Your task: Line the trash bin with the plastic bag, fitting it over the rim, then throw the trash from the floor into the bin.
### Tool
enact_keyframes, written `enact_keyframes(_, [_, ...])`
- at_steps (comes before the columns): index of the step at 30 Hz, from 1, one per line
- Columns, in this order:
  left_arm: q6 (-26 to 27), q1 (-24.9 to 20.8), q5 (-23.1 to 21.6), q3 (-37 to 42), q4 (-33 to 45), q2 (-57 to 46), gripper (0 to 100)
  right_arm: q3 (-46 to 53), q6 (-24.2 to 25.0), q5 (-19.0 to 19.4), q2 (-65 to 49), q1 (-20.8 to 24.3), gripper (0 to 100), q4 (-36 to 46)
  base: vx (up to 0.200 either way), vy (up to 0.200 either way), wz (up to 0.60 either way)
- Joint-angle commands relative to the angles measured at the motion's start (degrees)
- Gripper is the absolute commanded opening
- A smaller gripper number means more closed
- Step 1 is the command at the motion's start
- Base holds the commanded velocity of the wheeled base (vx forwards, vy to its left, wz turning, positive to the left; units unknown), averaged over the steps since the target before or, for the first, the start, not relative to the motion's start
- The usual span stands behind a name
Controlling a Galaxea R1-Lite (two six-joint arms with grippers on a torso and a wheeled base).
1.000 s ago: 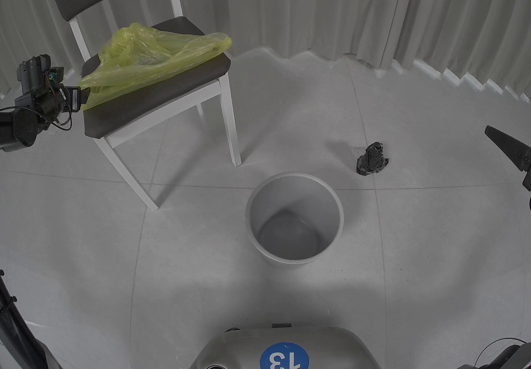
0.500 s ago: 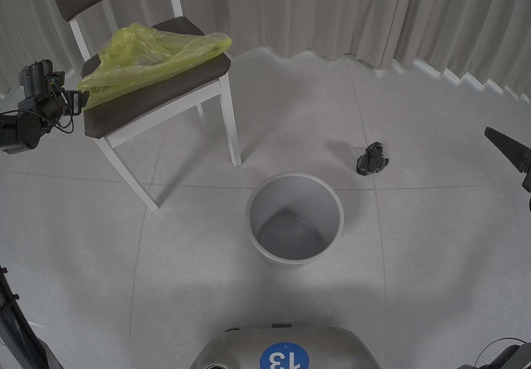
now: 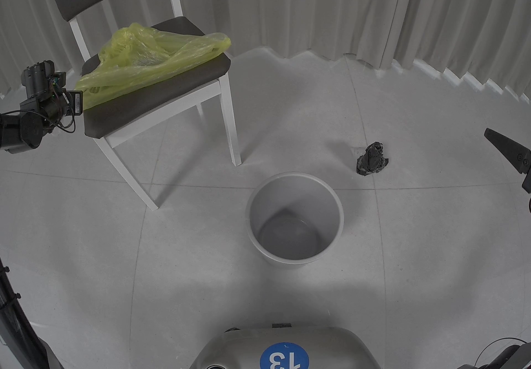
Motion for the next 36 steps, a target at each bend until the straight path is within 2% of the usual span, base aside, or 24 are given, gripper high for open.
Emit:
enact_keyframes(1, [-0.73, -0.15, 0.04, 0.54, 0.03, -1.76, 0, -0.08, -0.01, 0.06, -0.28, 0.04, 100, -0.03, 0.0, 0.0, 0.0])
enact_keyframes(15, [-2.84, -1.91, -2.86, 0.54, 6.01, -13.28, 0, 0.28, -0.54, 0.14, -2.13, 0.83, 100, 0.41, 0.0, 0.0, 0.0])
enact_keyframes(21, [-5.3, -4.19, -4.26, -1.3, 9.7, -16.44, 0, 1.77, -0.89, -0.47, -2.13, 6.28, 100, 0.14, 0.0, 0.0, 0.0])
enact_keyframes(28, [-6.27, -6.74, -4.44, -5.78, 12.43, -18.2, 0, 1.95, -0.98, -0.74, -1.95, 7.51, 100, 0.41, 0.0, 0.0, 0.0])
enact_keyframes(36, [-7.67, -10.79, -4.44, -13.78, 19.02, -20.04, 0, 3.18, -2.3, -0.74, -1.95, 8.92, 100, 0.23, 0.0, 0.0, 0.0])
